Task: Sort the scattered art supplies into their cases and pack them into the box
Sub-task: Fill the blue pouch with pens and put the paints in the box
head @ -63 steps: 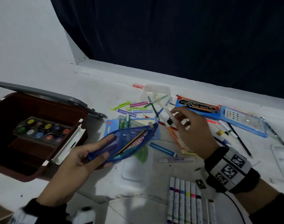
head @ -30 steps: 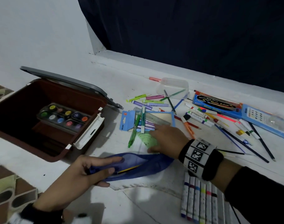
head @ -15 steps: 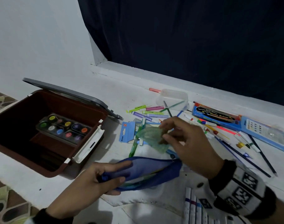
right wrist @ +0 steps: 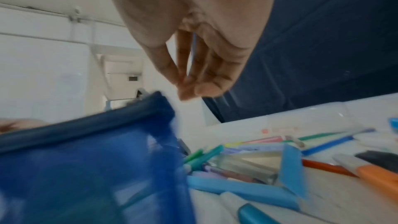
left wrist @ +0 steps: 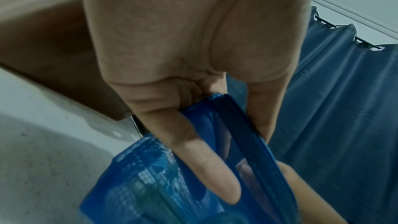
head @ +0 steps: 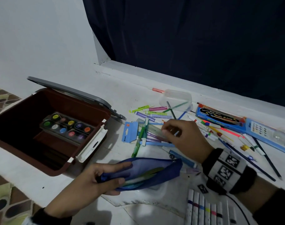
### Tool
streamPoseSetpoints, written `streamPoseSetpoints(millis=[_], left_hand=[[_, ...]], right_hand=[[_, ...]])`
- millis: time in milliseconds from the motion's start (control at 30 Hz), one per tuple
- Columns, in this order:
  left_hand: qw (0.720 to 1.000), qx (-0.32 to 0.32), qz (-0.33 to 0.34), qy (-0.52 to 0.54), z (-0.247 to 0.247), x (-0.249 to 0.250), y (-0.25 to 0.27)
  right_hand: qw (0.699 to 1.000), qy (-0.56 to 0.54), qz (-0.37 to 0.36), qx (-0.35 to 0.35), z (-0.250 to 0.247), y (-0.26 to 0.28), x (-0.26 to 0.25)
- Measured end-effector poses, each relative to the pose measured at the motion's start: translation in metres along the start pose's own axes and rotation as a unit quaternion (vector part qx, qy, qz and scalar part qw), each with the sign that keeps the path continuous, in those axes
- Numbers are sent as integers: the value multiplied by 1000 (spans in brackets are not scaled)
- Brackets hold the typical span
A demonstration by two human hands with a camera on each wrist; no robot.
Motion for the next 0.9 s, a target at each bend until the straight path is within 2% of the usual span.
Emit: streamPoseSetpoints(millis=[133, 267, 367, 500, 667, 767, 900], left_hand=[[1000, 5, -7, -10, -3, -2, 3], [1000, 10, -4, -17, -4, -1, 4], [1000, 15, 1, -25, -3, 1, 4], [999, 17, -12, -25, -5, 0, 3], [999, 28, -10, -22, -4, 3, -1], [999, 30, -10, -24, -1, 5, -4], [999, 23, -11, -24, 4, 10, -8]], right_hand=[[987, 122, 59, -87, 14, -25, 50], [953, 221, 46, -203, 35, -42, 61], [924, 287, 32, -250, 50, -49, 63], [909, 315, 30, -271, 56, -50, 67], [910, 303, 55, -278, 56, -48, 69], [917, 301, 66, -253, 52, -45, 70], [942, 270, 85, -181, 32, -48, 61]])
Point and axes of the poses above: each hand's wrist, its own y-axis away from the middle knuckle, its own z-axis out of the palm, x = y × z, the point moved 3 cm from there along -y, towards the middle knuckle, and after that the axes turned 7 degrees about -z, right-handed, at the moved point
